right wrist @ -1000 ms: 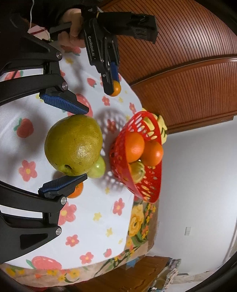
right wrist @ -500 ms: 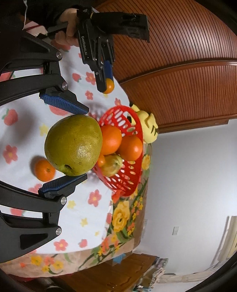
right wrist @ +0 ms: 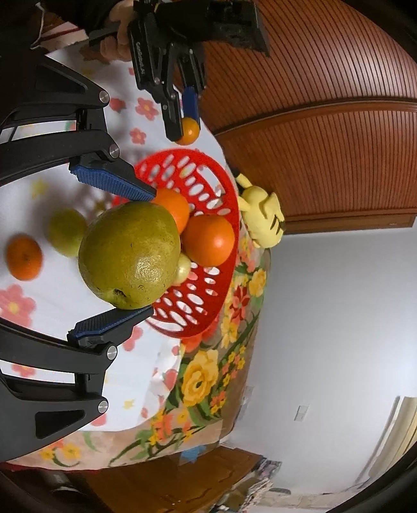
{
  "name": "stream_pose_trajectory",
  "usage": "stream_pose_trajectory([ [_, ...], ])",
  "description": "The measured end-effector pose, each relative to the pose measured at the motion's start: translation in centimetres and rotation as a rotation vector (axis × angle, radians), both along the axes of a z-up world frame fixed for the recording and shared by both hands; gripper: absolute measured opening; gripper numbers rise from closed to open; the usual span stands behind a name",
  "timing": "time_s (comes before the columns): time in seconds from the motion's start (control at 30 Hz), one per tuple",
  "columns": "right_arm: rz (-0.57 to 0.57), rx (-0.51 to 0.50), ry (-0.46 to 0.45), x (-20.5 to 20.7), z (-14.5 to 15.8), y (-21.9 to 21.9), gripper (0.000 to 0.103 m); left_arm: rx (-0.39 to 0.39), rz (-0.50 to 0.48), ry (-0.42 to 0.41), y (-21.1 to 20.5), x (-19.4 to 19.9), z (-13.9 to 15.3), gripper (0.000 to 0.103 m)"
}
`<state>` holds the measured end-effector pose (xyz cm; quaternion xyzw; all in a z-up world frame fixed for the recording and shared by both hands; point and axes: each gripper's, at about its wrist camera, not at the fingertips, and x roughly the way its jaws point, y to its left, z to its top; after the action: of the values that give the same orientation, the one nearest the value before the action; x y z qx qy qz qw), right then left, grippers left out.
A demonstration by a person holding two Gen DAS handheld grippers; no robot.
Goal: Organize fruits
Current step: 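Carry small orange and pomelo into the red basket and open both tools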
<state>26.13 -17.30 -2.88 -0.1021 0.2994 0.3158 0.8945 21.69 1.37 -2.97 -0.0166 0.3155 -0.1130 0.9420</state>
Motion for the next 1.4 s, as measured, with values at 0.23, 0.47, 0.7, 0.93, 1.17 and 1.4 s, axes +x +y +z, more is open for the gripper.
stream_pose_trajectory([
  [0.23,0.028,-0.055,0.023,4.6,-0.4,1.9,0.067,0.018,0.001,0.001,-0.1,2.7,0.2,0.034],
  [0.47,0.036,-0.086,0.048,8.1,-1.3,3.0,0.067,0.033,-0.007,0.021,-0.2,4.9,-0.5,0.034],
  [0.7,0.041,-0.124,0.068,10.3,-2.9,4.1,0.067,0.03,-0.012,0.036,-0.2,6.0,-1.2,0.034],
  [0.93,0.042,-0.144,0.073,11.3,-3.6,4.8,0.067,0.021,-0.023,0.043,-0.3,6.3,-1.6,0.034],
  [1.17,0.024,-0.106,0.054,11.7,-2.8,4.6,0.067,0.017,-0.022,0.044,-0.2,6.4,-1.7,0.034],
  [1.4,0.032,-0.087,0.033,10.1,-2.0,4.4,0.067,0.019,-0.03,0.046,-0.4,6.7,-1.9,0.034],
])
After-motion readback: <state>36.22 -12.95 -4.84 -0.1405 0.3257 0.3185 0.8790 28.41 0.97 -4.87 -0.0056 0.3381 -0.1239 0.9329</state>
